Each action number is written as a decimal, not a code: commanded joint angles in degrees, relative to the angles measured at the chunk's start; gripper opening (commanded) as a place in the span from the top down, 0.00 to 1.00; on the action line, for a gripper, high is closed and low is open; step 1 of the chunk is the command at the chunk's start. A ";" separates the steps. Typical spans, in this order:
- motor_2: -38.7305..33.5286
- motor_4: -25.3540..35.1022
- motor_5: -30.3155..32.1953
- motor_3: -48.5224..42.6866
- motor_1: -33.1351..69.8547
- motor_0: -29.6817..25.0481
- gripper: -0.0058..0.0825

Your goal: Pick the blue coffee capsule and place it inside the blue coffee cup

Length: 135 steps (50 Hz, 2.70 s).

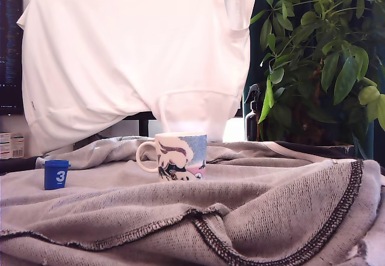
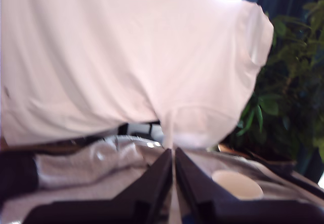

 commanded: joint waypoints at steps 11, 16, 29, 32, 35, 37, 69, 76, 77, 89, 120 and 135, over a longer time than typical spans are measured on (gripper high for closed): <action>-1.81 -4.31 3.26 4.92 10.29 -2.54 0.05; -1.81 -5.01 4.98 7.04 14.88 -3.37 0.04; -1.81 -5.86 9.42 16.83 27.58 -5.55 0.05; -1.81 -5.88 9.57 18.29 31.19 -5.86 0.05; -1.79 -5.90 10.03 20.61 35.21 -6.08 0.05; -1.77 -5.90 10.51 22.49 37.86 -6.21 0.05; 12.15 -5.79 16.46 33.31 74.90 -7.54 0.05; 14.84 -5.11 16.87 33.44 80.11 -7.54 0.06; 15.21 -4.96 16.90 33.44 80.67 -7.56 0.06; 18.75 -4.94 18.38 33.51 86.58 -7.54 0.06; 22.25 -4.76 18.40 33.53 92.91 -7.54 0.72; 22.25 -4.74 18.27 37.92 92.91 -7.54 0.81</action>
